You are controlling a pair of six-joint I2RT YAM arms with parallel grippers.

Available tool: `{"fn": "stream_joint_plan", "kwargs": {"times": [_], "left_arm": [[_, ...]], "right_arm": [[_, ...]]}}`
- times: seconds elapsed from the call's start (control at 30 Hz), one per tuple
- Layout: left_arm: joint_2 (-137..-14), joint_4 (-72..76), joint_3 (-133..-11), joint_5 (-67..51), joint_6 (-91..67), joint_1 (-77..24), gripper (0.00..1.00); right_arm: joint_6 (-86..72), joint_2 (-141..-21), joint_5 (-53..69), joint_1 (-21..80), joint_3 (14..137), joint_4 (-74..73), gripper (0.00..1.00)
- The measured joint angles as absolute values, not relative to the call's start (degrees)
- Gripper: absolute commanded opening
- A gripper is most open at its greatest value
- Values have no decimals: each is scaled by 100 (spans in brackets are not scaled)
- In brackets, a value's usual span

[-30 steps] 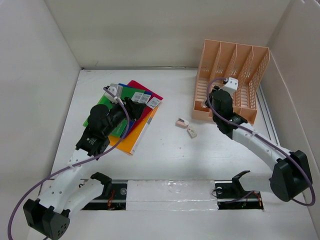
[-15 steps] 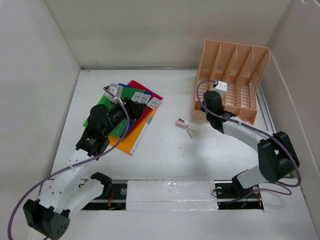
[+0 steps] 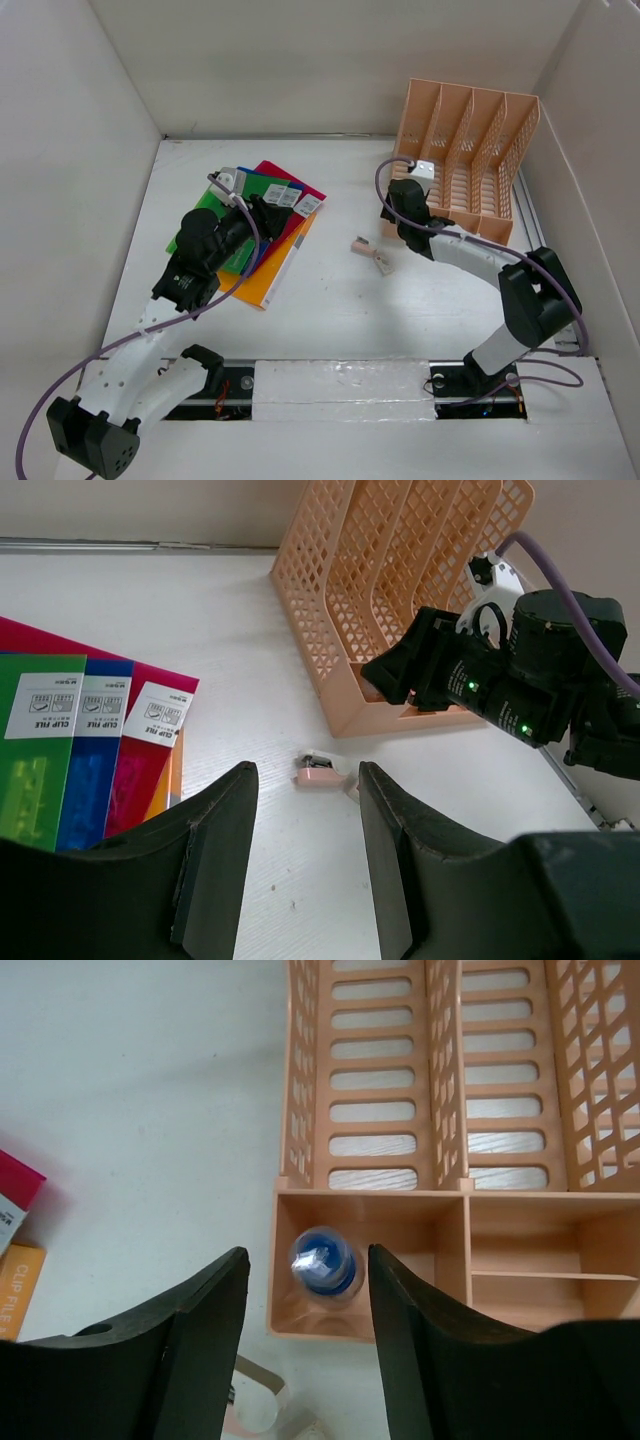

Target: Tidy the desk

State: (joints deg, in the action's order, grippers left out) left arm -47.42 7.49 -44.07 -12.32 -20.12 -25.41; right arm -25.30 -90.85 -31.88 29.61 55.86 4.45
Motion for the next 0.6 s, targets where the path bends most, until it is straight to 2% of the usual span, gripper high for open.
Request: {"fn": "stream_joint_plan", "kwargs": {"times": [0.1,0.27,0.33,0.4,0.43,0.47,0.5,0.57,0.6], "left_arm": [[-4742,753,-4407,-1223,-2012,-2541,41],[-4748,751,-4407,-1225,-2021,-2541,41],[-4746,751,-4407,-1219,-2021,-2541,41],[-4746,746,-4407,-1221,-2021,-2541,41],[-4746,751,-4407,-1223,-2023,-2541,41],[-4742,749,-4407,-1223,-2023,-2541,41],[-4740,751,-4407,-1219,-2023,-2541,41],[-4737,751,-4407,-1208,-2023,-2541,41],[-4737,749,-4407,-1208,-2023,-2541,41]], "right_arm": [[-2556,-9080,-3168,3011,5586,427,62],[-2552,-8853,-3168,3076,5577,290,62],[-2556,-8593,-3170,3116,5575,246,59],[-2587,-8208,-3175,3183,5527,226,49],[-2617,-7999,-3188,3225,5443,259,39],[-2668,-7736,-3192,3282,5304,276,20],[-2738,-7476,-3192,3352,5148,283,12],[-2912,-7008,-3148,3441,4827,303,3],[-3044,-6805,-3118,3472,4650,296,3]]}}
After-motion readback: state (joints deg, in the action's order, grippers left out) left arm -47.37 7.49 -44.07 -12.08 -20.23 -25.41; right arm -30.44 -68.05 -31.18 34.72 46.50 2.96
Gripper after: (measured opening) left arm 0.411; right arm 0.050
